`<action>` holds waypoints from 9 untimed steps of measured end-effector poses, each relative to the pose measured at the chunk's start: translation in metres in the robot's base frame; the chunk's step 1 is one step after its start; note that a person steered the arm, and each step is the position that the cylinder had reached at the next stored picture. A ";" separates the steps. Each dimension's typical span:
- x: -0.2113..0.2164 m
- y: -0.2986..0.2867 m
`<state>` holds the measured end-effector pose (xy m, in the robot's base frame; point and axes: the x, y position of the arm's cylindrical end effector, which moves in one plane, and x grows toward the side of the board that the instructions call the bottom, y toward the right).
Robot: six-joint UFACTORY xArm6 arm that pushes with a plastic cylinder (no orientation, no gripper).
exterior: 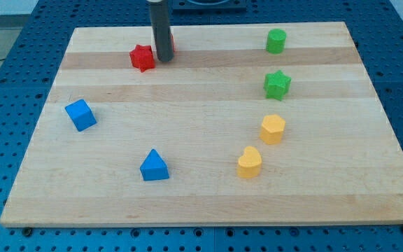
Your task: Move red circle along with the red star vertically towards blue cube
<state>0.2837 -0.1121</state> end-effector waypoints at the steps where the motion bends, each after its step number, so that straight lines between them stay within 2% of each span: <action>1: 0.006 -0.073; 2: 0.006 -0.067; 3: 0.024 0.009; 4: 0.010 0.075; 5: -0.035 0.040; 6: -0.064 -0.041; 7: -0.075 -0.054; 8: -0.041 0.002; 9: 0.056 0.046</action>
